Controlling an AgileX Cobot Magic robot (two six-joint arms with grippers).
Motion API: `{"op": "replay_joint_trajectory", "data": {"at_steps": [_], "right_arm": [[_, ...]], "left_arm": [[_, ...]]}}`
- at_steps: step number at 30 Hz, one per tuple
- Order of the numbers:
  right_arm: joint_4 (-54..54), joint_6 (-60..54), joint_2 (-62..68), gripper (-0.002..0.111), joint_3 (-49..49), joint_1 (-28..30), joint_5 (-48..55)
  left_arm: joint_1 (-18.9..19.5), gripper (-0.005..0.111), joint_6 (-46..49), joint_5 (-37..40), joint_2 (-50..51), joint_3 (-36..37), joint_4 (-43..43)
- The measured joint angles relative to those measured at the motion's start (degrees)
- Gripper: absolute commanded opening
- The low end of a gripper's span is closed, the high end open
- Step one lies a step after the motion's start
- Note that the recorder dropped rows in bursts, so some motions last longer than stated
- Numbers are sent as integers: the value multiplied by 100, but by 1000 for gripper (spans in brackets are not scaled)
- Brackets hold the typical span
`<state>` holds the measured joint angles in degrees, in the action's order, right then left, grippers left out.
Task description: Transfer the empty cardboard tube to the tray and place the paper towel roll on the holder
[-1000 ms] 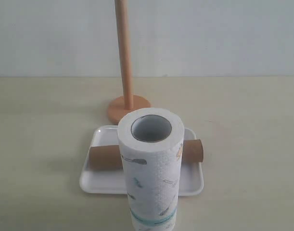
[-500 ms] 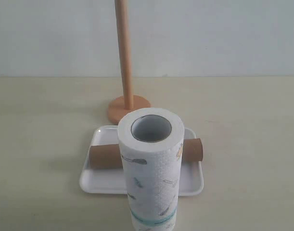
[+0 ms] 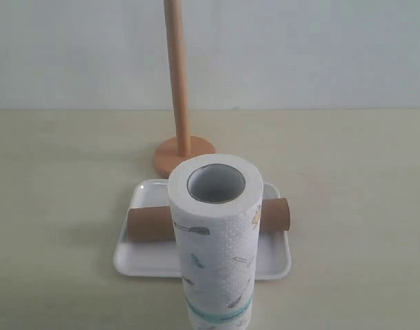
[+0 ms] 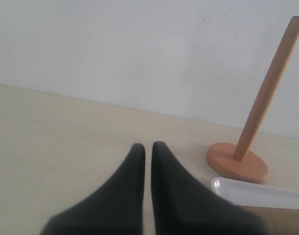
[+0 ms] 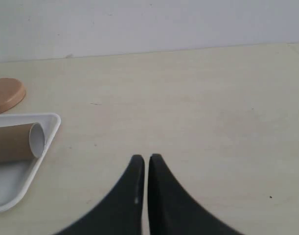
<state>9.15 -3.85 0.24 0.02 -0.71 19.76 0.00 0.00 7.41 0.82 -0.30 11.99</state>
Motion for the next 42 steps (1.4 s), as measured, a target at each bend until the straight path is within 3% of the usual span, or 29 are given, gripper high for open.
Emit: {"op": "replay_joint_trajectory", "data": {"at_steps": [13, 42], "right_arm": [[0, 0, 0, 3, 0, 0, 0], [0, 0, 0, 3, 0, 0, 0]], "left_arm": [[0, 4, 0, 907, -62, 14, -683], [0, 4, 154, 952, -62, 14, -705]]}}
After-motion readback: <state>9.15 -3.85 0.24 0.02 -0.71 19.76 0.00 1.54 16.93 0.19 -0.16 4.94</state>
